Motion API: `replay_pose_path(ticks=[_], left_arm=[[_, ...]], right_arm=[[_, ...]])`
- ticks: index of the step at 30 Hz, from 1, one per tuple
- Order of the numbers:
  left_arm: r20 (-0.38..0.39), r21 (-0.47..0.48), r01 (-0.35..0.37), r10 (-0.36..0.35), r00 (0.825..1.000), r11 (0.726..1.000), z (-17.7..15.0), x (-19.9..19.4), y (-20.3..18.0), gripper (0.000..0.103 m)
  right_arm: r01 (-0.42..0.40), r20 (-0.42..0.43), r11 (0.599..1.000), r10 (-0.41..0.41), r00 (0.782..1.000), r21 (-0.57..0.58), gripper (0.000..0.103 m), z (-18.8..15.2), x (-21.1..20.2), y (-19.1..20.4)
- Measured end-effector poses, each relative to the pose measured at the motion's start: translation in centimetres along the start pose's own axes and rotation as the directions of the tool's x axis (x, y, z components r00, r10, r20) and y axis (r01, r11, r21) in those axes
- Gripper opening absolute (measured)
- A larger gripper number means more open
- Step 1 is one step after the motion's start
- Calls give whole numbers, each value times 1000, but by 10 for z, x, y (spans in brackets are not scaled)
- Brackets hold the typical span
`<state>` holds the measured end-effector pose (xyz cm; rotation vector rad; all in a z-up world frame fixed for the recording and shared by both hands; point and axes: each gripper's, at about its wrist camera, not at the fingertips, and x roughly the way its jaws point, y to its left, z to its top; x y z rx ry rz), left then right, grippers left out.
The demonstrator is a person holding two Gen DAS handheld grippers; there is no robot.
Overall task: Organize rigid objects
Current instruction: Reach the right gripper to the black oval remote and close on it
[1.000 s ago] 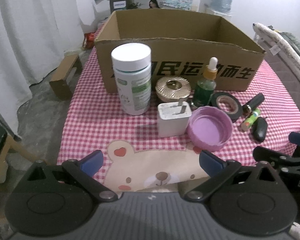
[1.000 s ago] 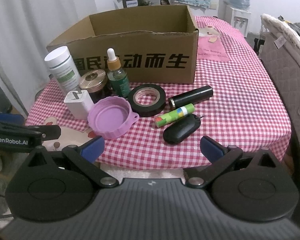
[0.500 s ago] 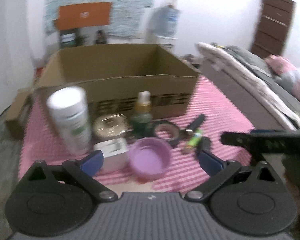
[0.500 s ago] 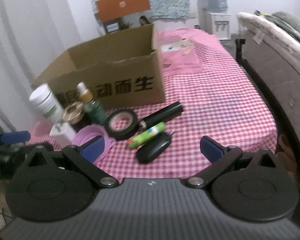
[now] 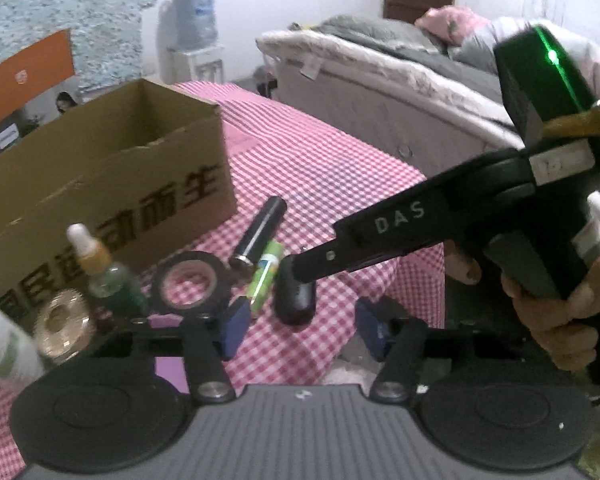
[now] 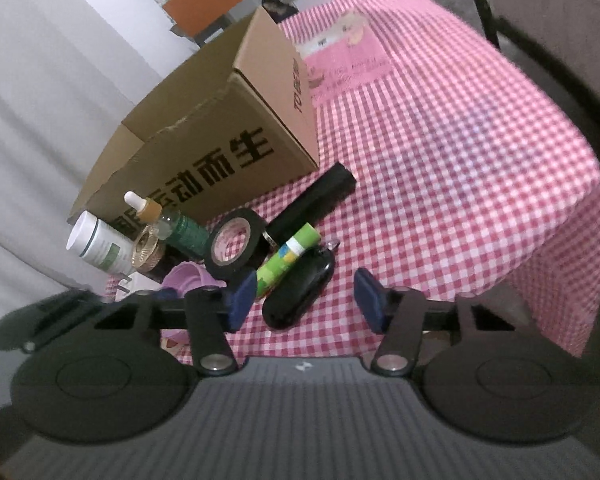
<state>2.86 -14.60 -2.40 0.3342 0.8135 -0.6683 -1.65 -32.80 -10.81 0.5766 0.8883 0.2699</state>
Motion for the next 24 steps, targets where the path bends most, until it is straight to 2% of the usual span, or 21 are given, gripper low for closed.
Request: replay_pose_path(ticks=[2,4,6,9,14,17,19,24], left_arm=[[-18,9,3,-3,1000,1000,1,9,0,51],[-41,17,-1,1,999,1000,3,20,-1,41],[-66,19,-6,7,998,1000,8,31,-2,40],[-97,19,-12,13,995,1000,10,42,0,40],[-134,-1,-18,18,991,1000,13,52,2,40],[-128,4,-29,29,991,1000,15,56,1,40],[-119,8,-42,42,992,999,16,55,-1,31],[-109,-8,-33,32,993,999,17,52,-1,28]], right_arm=[[-11,-21,1000,11,1000,12,41,2,5,-4],[-13,-39,1000,14,999,17,35,3,10,-7],[-23,-50,999,24,998,27,27,5,13,-9],[-40,-64,999,42,997,34,22,10,17,-13],[-86,-102,995,92,991,58,19,17,23,-16],[-110,-113,991,118,987,78,19,19,26,-19],[-117,-109,990,126,986,80,18,21,28,-19],[-118,-101,989,127,987,88,18,23,34,-19]])
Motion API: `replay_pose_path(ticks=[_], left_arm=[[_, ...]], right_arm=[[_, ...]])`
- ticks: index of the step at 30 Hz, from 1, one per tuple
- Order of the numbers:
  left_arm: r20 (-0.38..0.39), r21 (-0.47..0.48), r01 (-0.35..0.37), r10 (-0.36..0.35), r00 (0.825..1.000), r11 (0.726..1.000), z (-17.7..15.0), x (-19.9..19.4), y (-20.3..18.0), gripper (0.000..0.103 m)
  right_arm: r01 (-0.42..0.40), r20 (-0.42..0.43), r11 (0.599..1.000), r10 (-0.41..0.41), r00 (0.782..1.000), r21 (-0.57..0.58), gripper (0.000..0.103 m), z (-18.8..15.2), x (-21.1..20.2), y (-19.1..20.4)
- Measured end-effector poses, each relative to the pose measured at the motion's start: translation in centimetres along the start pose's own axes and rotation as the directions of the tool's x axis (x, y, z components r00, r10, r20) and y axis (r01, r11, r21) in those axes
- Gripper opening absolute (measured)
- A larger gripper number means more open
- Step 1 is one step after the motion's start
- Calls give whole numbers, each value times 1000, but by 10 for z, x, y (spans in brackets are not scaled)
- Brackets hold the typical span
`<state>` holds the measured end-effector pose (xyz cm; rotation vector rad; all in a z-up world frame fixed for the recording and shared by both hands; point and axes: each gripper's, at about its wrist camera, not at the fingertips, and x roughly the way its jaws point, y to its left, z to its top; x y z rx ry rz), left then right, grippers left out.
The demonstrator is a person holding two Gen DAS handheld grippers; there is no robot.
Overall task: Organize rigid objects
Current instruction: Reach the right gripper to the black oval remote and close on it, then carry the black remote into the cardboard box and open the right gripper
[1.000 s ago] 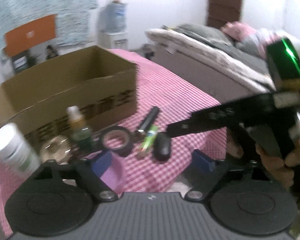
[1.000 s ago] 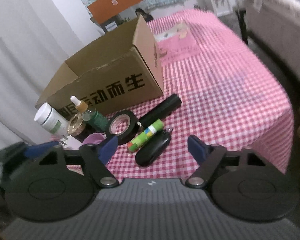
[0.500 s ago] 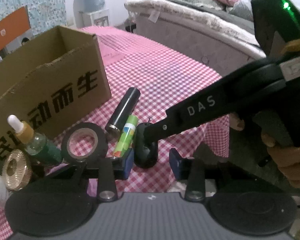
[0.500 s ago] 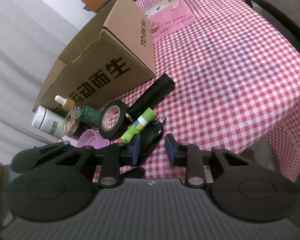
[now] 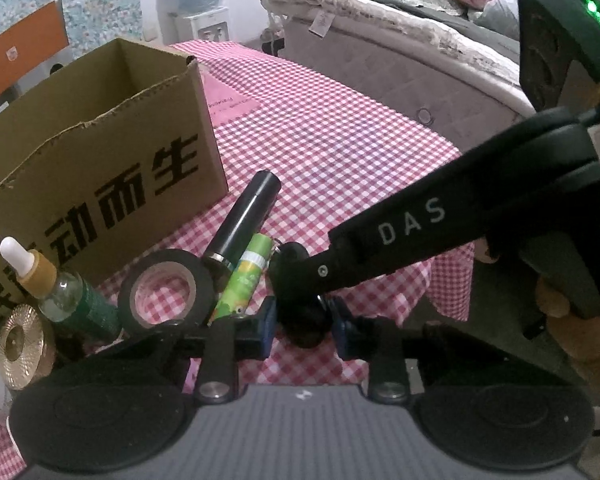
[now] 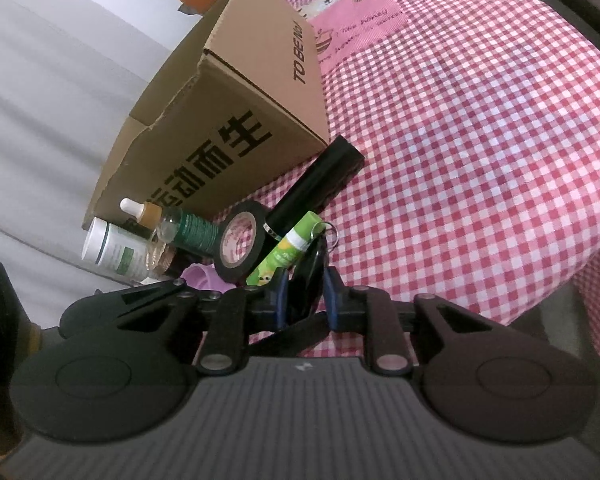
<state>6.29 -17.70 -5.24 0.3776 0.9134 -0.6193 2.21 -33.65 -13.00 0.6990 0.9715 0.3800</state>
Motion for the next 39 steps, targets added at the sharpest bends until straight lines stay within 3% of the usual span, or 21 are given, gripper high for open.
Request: replay_pose_path(ticks=[16,39], left_arm=[[52,40,5,-7,999,999,-8,-16,-16,20],[100,51,-6,1,995,999,-11,-30,-22,17]], right_arm=[[-3,52,999,1,999,42,17,-25,-32,-5],[-17,94,998,12,996,58,17,-37,-56,7]])
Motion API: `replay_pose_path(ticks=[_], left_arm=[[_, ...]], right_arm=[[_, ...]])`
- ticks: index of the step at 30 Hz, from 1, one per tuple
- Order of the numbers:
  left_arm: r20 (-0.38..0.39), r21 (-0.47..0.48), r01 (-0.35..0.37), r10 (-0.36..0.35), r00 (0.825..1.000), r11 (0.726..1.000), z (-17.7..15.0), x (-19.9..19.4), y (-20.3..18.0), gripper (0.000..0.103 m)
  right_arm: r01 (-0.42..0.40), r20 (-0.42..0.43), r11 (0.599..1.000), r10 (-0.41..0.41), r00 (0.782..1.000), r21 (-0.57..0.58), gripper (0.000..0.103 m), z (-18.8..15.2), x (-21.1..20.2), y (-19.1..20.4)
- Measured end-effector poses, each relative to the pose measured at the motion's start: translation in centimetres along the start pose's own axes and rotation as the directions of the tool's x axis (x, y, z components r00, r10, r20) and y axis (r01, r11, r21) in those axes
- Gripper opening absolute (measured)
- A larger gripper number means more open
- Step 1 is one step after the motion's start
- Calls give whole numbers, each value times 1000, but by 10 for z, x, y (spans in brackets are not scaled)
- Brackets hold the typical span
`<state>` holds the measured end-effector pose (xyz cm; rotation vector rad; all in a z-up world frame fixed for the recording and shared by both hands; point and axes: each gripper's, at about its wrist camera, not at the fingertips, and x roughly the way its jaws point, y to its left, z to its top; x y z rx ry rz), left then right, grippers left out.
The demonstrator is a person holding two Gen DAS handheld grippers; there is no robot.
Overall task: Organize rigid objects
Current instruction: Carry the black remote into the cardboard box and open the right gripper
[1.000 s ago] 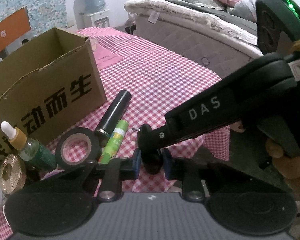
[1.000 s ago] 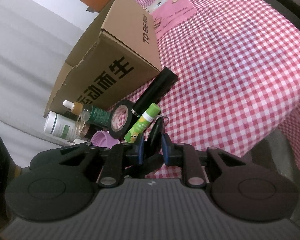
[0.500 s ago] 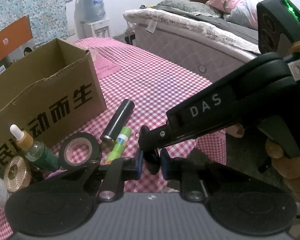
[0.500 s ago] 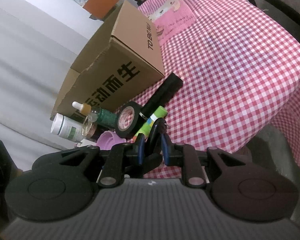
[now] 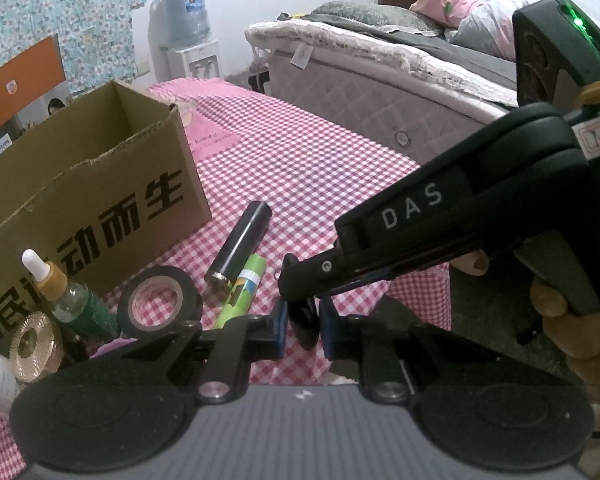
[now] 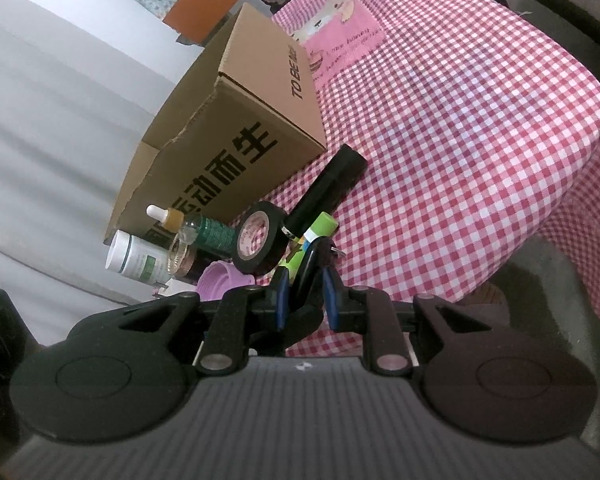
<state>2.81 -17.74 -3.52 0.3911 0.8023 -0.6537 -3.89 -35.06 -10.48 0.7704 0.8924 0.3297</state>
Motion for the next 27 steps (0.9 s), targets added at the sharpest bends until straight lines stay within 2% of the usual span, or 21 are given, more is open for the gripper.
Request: replay_pose_path(ticks=[9,13,16,19,22,27], left_arm=[[80,11,-37,36,996,999,10,-33,2,17],[157,-5,-106,105,982,994,26,-64,21,17],[182,-52,-164,171,968,985,40,-86,48,17],[178,-106,-201,217,960,974,56,-103,87,17],[151,-147,-254,276,949,956,72,-109,127,17],[52,-199,-333,349,936,922,93,-81,187,16]], right_arm=[[-12,47,999,14,999,-48,17,5,-19,25],[-55,82,989,67,994,-140,17,23,-29,64],[-87,91,967,112,990,-238,17,43,-23,103],[-132,68,936,162,984,-326,17,68,-6,145],[-182,11,910,200,980,-373,17,97,24,184],[-221,-108,912,196,975,-345,17,152,100,235]])
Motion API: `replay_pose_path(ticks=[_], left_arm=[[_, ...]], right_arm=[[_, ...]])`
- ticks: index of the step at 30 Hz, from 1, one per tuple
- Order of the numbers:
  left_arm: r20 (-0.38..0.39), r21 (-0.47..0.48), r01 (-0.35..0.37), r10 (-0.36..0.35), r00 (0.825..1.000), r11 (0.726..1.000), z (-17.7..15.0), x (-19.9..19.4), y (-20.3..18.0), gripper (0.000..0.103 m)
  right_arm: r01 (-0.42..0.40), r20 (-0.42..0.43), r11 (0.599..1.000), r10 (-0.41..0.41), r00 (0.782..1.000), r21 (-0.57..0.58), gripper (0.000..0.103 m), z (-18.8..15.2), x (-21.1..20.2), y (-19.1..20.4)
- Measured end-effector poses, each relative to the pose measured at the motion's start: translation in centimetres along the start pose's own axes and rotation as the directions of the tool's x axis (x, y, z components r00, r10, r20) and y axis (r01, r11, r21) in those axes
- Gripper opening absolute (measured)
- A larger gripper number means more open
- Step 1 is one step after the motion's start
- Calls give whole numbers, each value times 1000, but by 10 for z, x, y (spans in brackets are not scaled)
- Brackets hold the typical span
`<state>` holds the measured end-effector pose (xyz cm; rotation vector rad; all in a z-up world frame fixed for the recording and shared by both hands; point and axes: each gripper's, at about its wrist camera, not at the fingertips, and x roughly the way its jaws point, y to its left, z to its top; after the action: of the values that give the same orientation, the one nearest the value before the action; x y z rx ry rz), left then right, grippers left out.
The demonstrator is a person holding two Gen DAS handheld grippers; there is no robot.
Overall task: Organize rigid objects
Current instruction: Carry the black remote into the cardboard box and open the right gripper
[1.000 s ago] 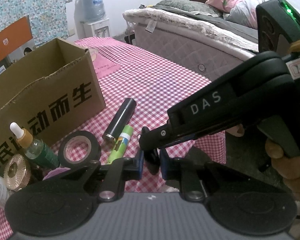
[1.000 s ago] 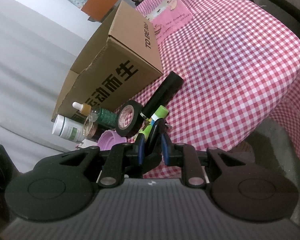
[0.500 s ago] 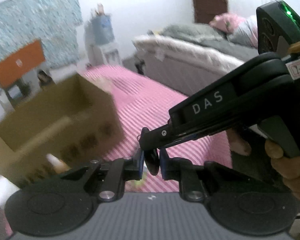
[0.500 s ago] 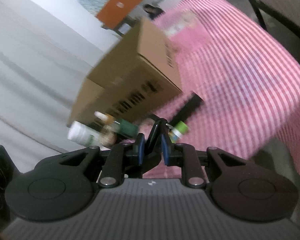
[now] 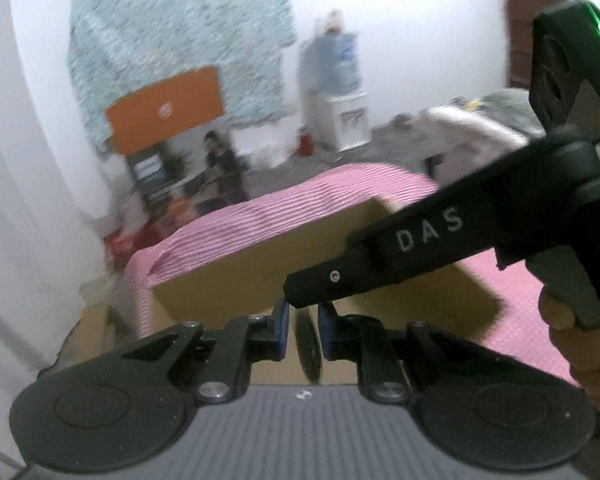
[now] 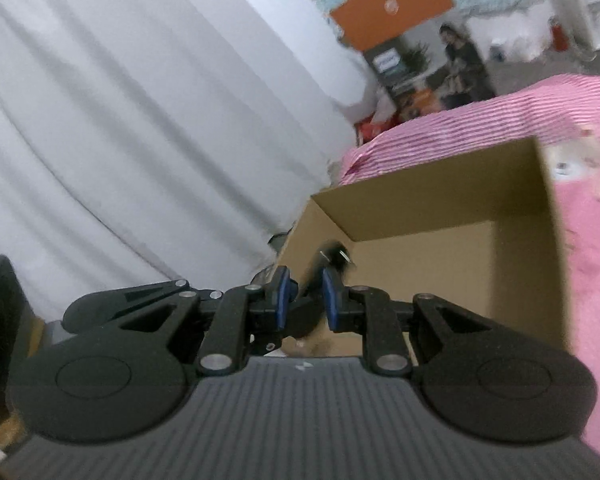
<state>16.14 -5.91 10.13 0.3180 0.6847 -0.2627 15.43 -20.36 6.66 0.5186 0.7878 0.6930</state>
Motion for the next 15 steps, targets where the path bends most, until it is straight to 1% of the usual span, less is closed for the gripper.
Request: replay_pose_path(ticks=[1,4,6,9,11,12,14,15], left_arm=[[-22,-6,-14,14,1000,1000,4,11,8,14],[-110,-29,-43,40,993,999,9,51,29,14],[-167,-37,-56,49,985,998,8,76,39,14],[-217,-58,-69,55,975,996,4,97,55,13],[-218,-64,-67,51,975,996,2,97,61,14],[-214,-65,-62,47,976,996,1,94,62,18],[-202,-72,-50,35,979,996,0,85,65,21],[-198,-73,-47,32,980,996,1,82,64,26]], right_arm=[[0,-26,1000,0,1000,22,17,13,18,-2],[18,-110,996,-8,994,85,17,43,74,-10],[32,-166,989,-8,986,144,17,56,111,-23],[50,-226,972,3,974,231,17,61,151,-39],[54,-243,966,10,970,254,17,61,162,-45],[49,-246,965,16,969,257,17,63,165,-45],[47,-248,966,18,969,253,18,59,156,-50],[47,-246,967,17,969,251,18,59,150,-51]])
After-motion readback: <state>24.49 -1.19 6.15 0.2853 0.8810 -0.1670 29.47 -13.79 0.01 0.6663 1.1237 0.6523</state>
